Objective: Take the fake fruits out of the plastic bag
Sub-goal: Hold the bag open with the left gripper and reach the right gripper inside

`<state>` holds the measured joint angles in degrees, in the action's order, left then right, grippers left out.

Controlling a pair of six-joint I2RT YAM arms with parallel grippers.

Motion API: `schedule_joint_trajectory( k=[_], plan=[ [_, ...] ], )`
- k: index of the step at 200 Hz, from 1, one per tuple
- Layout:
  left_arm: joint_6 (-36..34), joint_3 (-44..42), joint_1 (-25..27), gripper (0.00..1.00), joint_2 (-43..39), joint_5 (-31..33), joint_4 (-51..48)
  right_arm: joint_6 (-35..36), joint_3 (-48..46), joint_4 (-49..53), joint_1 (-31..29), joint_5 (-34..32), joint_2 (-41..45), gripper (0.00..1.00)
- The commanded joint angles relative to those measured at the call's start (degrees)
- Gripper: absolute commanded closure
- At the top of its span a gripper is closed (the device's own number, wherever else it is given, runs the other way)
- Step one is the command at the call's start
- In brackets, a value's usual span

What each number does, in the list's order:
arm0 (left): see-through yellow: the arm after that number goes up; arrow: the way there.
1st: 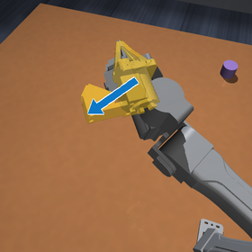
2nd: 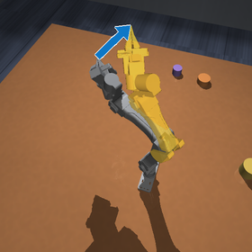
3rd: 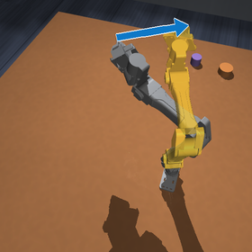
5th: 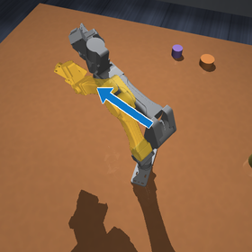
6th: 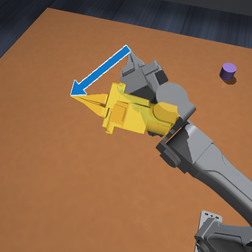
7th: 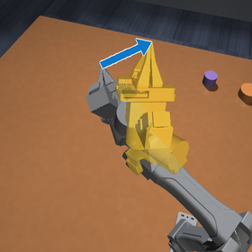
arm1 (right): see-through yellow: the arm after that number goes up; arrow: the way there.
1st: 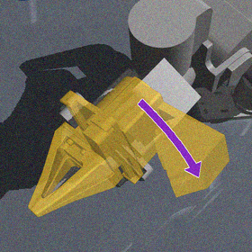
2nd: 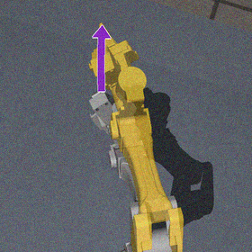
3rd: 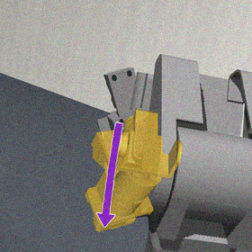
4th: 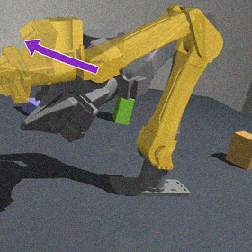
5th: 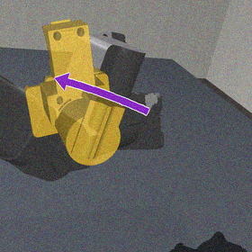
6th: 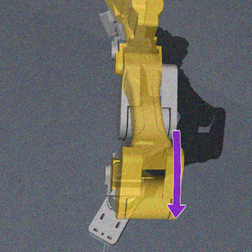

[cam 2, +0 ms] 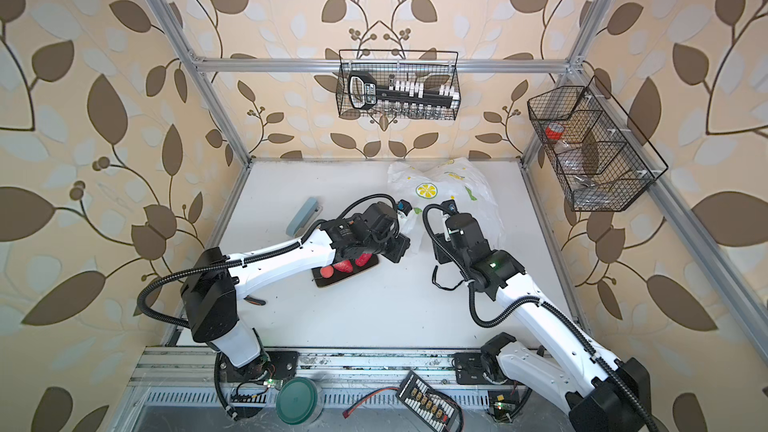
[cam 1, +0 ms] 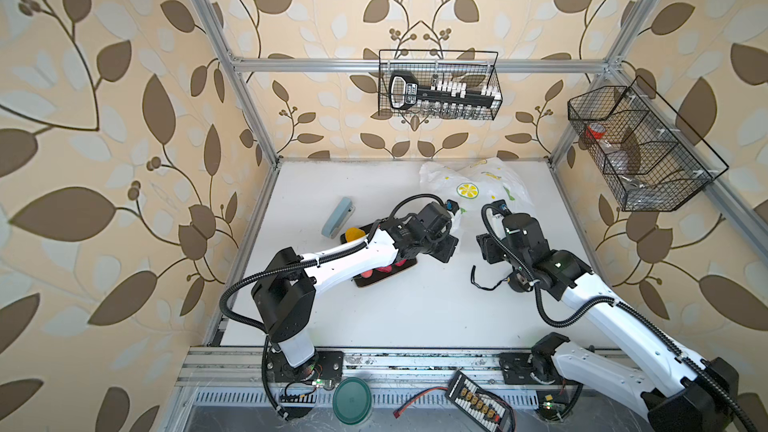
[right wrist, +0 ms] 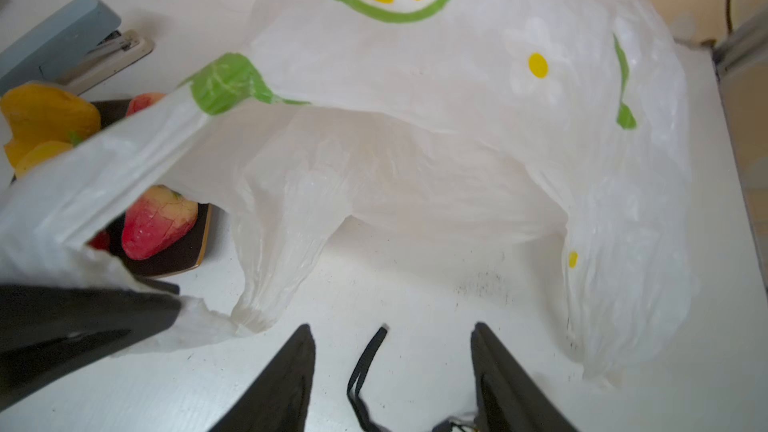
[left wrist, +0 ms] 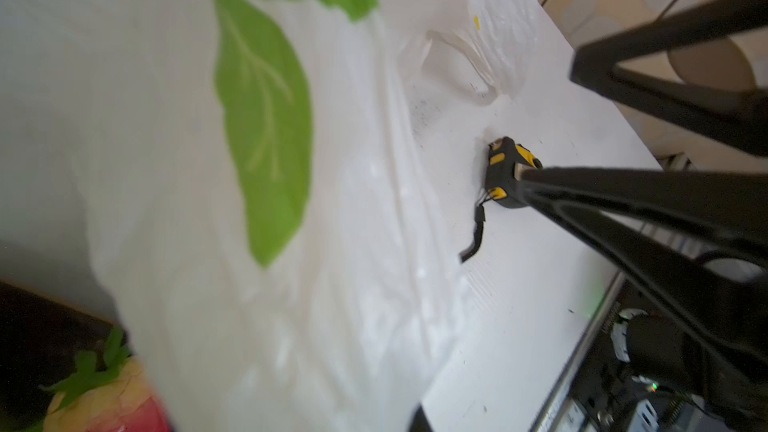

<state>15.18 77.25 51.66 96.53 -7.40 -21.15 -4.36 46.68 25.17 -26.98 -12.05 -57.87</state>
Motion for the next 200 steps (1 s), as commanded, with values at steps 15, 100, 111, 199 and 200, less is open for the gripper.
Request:
schedule_joint_trajectory(
  k=[15,100,111,199,200],
  plan=[
    [-4.32,6.59,-1.1,1.0,-0.06,-7.86,-5.84,26.04,-4.05,-14.86,2.52,6.0,-3.55,0.45],
    [-4.4,7.43,-4.02,1.0,-0.61,-13.41,-6.3,54.8,-17.76,-43.52,8.51,4.42,-9.96,0.61],
    [-4.63,7.64,-4.11,1.0,-0.48,-13.5,-6.59,56.67,-18.12,-45.01,8.94,3.32,-11.3,0.61],
    [-6.48,7.99,-4.1,1.0,-0.69,-15.62,-7.69,52.86,-10.02,-42.71,9.31,-6.86,-26.26,0.6],
    [-6.48,8.0,-4.06,1.0,-0.75,-15.62,-7.64,52.51,-9.89,-42.55,9.36,-7.03,-26.38,0.6]
  ],
)
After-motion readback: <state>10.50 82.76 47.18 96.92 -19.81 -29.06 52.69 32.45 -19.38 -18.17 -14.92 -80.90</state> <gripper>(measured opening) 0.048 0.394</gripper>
